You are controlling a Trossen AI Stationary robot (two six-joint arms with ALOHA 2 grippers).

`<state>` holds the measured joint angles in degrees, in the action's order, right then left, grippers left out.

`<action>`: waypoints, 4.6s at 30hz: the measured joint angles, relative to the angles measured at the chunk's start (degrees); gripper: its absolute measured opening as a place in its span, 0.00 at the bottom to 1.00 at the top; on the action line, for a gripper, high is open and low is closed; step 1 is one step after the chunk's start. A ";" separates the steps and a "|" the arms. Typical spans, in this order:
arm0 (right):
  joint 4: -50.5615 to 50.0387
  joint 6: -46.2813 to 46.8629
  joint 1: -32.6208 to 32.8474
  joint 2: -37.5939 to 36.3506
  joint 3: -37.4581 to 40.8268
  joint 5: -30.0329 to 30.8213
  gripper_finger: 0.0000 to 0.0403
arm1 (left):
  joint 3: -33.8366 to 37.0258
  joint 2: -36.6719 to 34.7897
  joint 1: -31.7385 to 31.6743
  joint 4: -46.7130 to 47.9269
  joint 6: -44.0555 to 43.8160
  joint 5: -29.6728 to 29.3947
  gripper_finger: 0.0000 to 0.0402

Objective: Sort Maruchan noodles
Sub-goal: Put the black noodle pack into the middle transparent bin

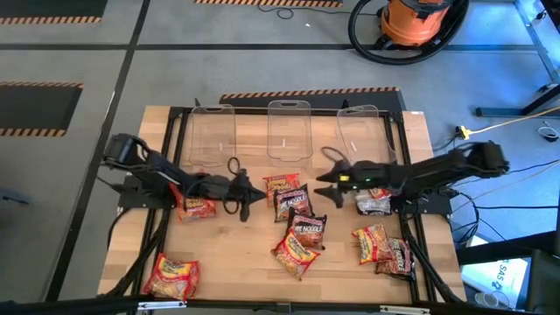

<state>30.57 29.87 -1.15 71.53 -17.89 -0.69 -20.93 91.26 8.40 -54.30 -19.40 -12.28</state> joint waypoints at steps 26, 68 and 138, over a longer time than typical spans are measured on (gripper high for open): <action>10.06 6.06 0.05 22.67 -5.15 -10.29 0.67 | -13.20 20.61 2.58 0.11 0.32 6.53 0.01; 7.79 -12.95 4.94 21.94 -13.24 -9.06 0.10 | -18.86 14.53 2.65 15.64 6.54 4.68 0.01; 12.10 -25.63 4.87 4.81 -13.22 1.63 0.12 | -18.79 -7.98 -2.66 21.22 1.77 -0.22 0.59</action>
<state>42.67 4.24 3.73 76.34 -31.11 0.94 -39.72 83.29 5.74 -33.08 -17.63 -12.49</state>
